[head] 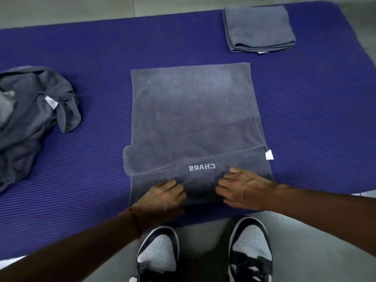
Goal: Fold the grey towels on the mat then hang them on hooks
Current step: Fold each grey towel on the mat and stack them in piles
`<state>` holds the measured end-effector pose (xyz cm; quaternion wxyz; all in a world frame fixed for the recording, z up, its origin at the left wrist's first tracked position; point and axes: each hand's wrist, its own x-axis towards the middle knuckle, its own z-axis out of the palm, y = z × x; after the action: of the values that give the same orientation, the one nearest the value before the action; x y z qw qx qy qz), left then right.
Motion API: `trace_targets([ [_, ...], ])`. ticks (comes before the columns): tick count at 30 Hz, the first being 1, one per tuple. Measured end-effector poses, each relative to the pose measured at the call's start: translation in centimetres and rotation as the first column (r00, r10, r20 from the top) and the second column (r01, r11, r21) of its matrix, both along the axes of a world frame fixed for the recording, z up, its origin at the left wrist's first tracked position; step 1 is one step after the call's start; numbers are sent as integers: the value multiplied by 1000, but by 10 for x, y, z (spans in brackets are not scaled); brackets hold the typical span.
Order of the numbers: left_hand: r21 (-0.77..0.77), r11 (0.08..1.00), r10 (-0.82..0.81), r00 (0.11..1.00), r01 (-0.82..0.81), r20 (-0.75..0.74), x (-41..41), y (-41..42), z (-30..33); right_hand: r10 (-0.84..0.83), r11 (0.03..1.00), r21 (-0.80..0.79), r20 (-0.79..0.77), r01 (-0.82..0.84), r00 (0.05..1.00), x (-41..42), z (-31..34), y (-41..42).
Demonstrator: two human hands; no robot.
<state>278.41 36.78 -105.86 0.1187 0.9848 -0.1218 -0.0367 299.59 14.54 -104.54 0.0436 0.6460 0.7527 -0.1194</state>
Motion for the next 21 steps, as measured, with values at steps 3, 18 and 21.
trace_targets([
  [3,38,996,-84,991,81,106,7,-6,6,15,997,71,-21,-14,1000,-2,-2,-3],
  [18,106,836,542,840,-538,-7,48,90,17,-643,764,-16,66,645,763,111,25,34],
  [21,119,819,573,801,-561,-172,45,116,10,-754,645,-168,20,745,657,126,25,32],
])
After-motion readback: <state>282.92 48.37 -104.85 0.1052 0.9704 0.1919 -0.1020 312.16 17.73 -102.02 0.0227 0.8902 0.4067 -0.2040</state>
